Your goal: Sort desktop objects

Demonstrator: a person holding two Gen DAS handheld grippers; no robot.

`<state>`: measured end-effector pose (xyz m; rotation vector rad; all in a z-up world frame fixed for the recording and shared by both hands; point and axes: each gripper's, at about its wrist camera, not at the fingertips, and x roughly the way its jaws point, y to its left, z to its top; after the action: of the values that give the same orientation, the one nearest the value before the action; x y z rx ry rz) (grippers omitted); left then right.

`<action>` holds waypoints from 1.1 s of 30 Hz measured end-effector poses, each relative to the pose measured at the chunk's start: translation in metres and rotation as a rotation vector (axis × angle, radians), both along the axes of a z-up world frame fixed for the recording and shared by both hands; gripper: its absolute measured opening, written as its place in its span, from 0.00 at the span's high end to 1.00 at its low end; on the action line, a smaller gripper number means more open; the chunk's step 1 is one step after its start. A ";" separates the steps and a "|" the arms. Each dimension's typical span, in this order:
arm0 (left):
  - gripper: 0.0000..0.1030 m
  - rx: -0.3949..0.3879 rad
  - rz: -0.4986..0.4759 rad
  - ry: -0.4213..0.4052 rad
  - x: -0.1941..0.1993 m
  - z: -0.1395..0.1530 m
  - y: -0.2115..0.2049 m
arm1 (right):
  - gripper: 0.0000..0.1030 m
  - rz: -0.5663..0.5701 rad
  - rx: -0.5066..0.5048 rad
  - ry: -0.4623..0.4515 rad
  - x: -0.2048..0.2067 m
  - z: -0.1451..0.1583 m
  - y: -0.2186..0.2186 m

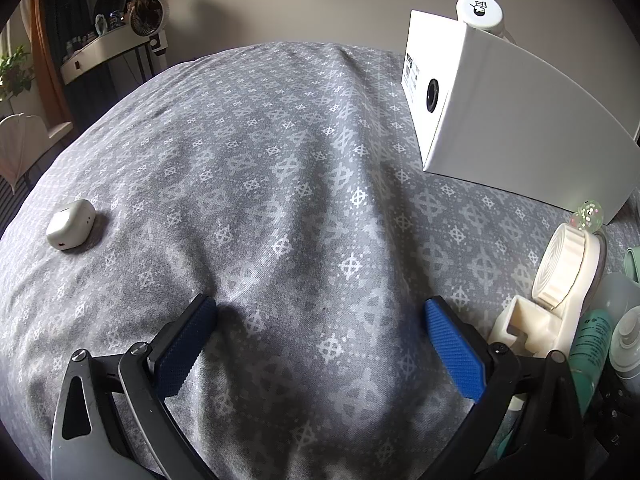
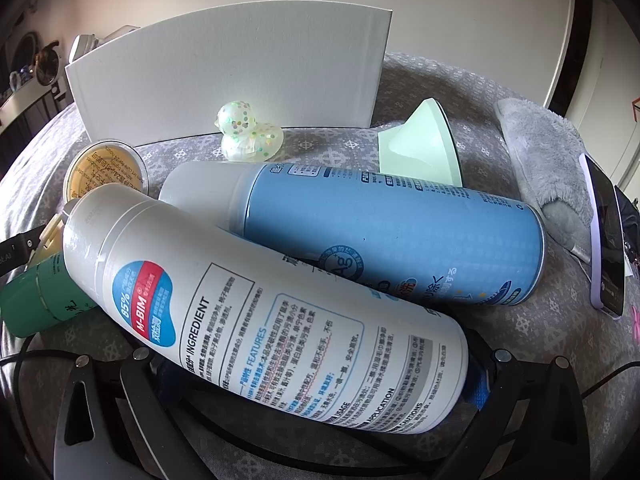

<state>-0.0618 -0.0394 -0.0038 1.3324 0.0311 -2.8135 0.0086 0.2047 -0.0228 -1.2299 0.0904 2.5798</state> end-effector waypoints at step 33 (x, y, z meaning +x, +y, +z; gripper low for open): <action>0.00 0.002 -0.001 0.001 0.001 0.001 -0.001 | 0.00 -0.066 -0.045 -0.075 0.004 0.006 -0.001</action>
<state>-0.0608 -0.0400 -0.0032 1.3316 0.0331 -2.8155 0.0124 0.2034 -0.0172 -1.3151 0.1722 2.4852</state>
